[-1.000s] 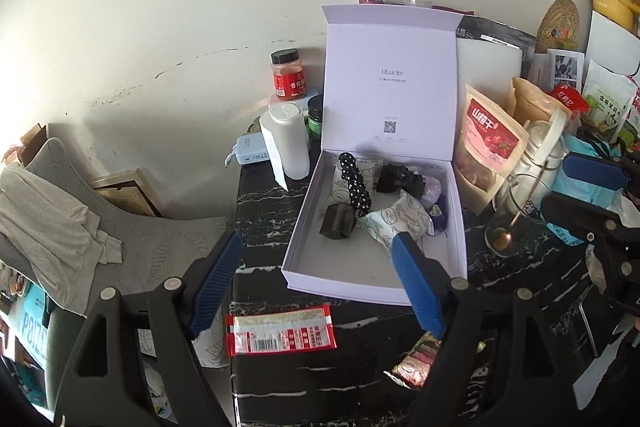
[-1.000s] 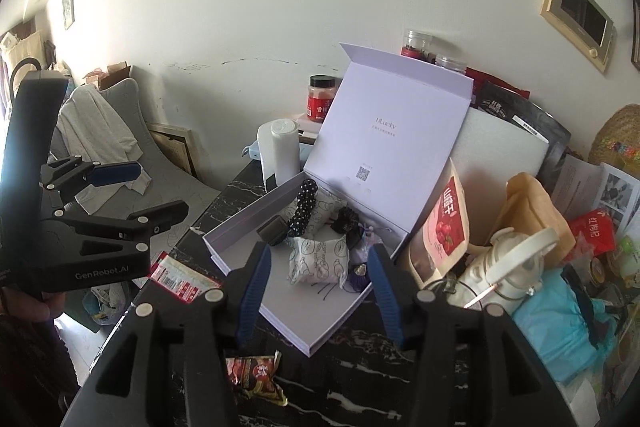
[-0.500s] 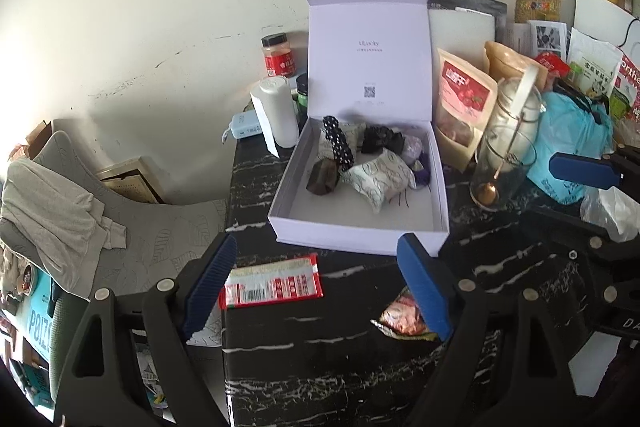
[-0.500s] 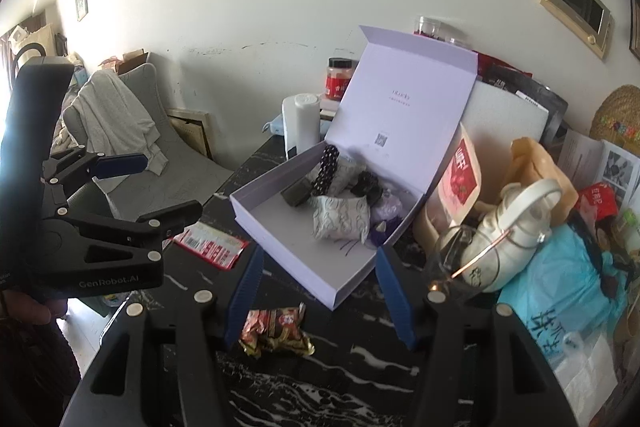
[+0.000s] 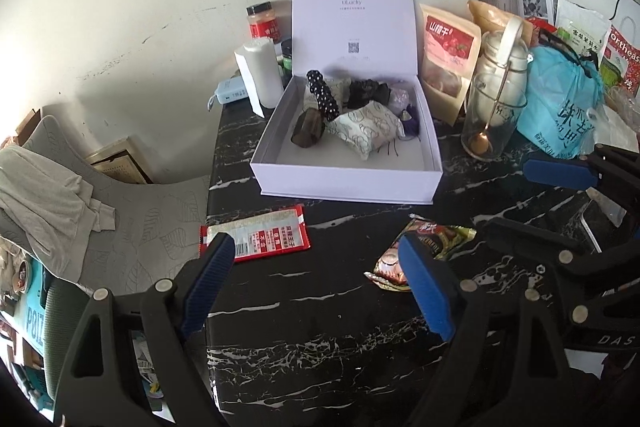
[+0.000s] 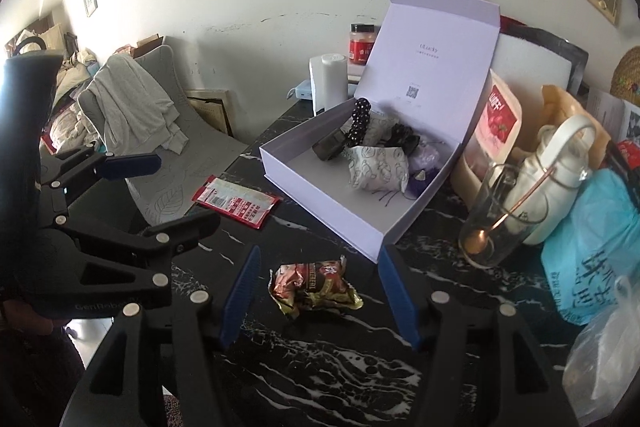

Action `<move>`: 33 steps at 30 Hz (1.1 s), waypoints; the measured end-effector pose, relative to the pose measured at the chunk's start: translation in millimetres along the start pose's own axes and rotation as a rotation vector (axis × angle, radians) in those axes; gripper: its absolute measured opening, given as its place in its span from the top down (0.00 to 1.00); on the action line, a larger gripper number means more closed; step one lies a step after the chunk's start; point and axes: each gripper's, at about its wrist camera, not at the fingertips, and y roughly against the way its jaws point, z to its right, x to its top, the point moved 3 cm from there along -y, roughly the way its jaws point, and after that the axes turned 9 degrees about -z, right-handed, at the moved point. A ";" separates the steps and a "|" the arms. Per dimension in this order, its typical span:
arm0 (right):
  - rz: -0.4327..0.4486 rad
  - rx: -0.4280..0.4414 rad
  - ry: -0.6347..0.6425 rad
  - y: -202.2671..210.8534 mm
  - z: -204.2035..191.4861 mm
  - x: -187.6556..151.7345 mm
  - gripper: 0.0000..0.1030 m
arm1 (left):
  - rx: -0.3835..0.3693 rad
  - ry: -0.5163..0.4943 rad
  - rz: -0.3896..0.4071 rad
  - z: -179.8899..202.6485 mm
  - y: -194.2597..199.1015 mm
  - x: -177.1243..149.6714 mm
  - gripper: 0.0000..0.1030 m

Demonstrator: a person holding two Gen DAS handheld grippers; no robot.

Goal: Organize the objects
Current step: 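Withdraw both tools from the box back toward the snack bag on the table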

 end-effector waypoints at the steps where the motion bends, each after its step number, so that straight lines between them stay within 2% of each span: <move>1: 0.000 0.001 -0.005 -3.1 -0.1 -1.3 0.36 | -0.003 0.004 -0.002 -1.3 -3.3 -1.2 0.19; 6: -0.025 0.011 0.002 -20.2 -0.2 -7.9 0.31 | -0.026 0.016 -0.025 -5.3 -25.0 -5.4 0.19; 13: -0.059 0.047 0.017 -50.6 -2.0 -13.1 0.30 | -0.059 -0.008 -0.061 -8.2 -57.8 -11.5 0.19; 17: -0.058 0.055 0.029 -66.8 -5.8 -13.3 0.30 | -0.063 0.023 -0.055 -19.5 -71.3 -9.9 0.19; 22: -0.043 0.034 0.030 -82.7 -5.6 -13.7 0.19 | -0.064 0.066 -0.035 -34.7 -86.2 -5.8 0.19; 27: -0.097 0.050 0.029 -103.2 -3.7 -15.5 0.15 | -0.093 0.097 -0.065 -47.8 -109.4 -6.4 0.19; 33: -0.158 0.054 0.038 -128.8 -3.6 -21.7 0.13 | -0.082 0.128 -0.120 -66.0 -142.8 -8.6 0.19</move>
